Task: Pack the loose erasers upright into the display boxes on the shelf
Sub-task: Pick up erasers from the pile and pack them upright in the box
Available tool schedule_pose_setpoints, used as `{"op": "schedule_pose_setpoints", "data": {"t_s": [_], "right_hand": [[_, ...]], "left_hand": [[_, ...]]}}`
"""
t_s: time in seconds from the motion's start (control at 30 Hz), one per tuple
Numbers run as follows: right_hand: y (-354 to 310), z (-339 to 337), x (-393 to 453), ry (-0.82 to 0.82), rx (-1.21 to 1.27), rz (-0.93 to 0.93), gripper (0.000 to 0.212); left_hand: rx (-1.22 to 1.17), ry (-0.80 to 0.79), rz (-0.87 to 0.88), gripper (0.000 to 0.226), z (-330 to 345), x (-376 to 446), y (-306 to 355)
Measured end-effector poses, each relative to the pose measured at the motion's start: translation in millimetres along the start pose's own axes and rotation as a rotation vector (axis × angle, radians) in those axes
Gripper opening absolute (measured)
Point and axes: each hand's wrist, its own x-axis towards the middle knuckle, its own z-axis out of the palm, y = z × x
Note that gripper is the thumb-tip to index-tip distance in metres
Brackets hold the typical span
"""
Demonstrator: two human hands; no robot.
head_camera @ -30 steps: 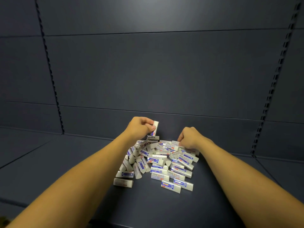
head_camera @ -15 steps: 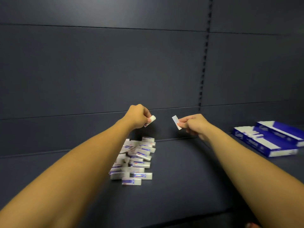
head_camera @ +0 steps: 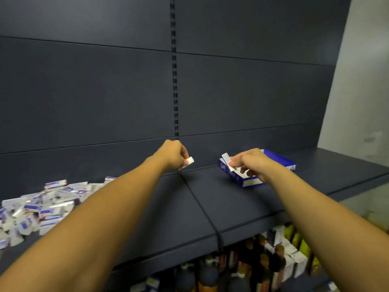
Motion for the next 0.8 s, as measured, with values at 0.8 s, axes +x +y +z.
{"op": "schedule_pose_setpoints", "data": {"t_s": [0.8], "right_hand": [[47.1,-88.0,121.6,-0.002,0.105,0.041,0.016]], "left_hand": [[0.019,0.152,-0.074,0.018,81.1,103.3,111.9]]}}
